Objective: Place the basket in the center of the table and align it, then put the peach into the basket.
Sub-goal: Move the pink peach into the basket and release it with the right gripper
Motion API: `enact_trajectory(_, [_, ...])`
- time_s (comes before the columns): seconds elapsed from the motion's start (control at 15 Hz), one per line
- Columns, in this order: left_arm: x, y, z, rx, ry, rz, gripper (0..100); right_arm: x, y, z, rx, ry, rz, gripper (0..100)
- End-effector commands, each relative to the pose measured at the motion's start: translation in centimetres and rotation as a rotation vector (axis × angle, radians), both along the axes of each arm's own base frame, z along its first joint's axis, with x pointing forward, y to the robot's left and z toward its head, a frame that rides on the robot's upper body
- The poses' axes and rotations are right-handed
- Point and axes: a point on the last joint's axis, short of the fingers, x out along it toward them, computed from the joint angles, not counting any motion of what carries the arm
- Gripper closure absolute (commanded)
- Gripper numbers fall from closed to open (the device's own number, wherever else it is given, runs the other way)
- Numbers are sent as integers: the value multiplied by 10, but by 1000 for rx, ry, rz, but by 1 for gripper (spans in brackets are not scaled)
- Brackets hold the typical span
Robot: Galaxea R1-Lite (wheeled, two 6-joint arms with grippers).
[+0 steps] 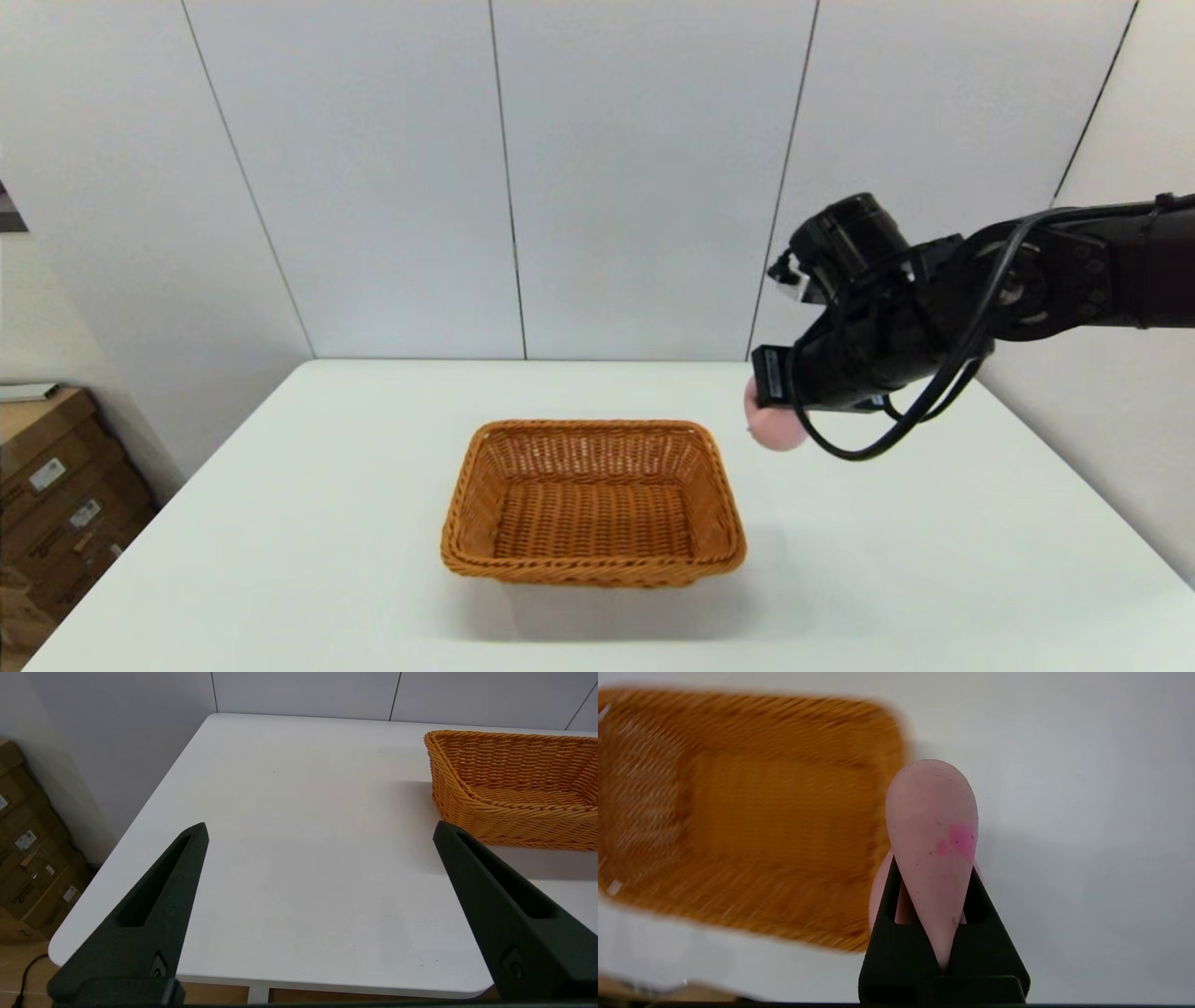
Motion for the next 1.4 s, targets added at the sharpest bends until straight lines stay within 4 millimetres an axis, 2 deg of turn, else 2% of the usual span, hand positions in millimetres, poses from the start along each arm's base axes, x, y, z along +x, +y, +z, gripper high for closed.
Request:
enact_trajectory(0.07, [0, 0, 0, -1, 0, 1, 0, -12, 59, -26, -34, 54, 152, 100])
enact_trajectory(0.2, [0, 0, 0, -1, 0, 1, 0, 0, 79, -42, -44, 75, 179, 100])
enact_trajectory(0.4, [0, 0, 0, -1, 0, 1, 0, 12, 108, -57, -39, 69, 217, 100])
enact_trajectory(0.6, [0, 0, 0, -1, 0, 1, 0, 29, 123, -77, -61, 101, 218, 100])
enact_trajectory(0.67, [0, 0, 0, -1, 0, 1, 0, 32, 126, -82, -76, 124, 218, 0])
enact_trajectory(0.8, [0, 0, 0, -1, 0, 1, 0, 33, 127, -85, -71, 136, 204, 0])
enact_trajectory(1.07, [0, 0, 0, -1, 0, 1, 0, 35, 118, -76, -23, 151, 208, 0])
enact_trajectory(1.27, [0, 0, 0, 0, 0, 1, 0, 38, 101, -60, 0, 164, 177, 0])
enact_trajectory(1.4, [0, 0, 0, 0, 0, 1, 0, 49, 76, -47, 19, 146, 119, 0])
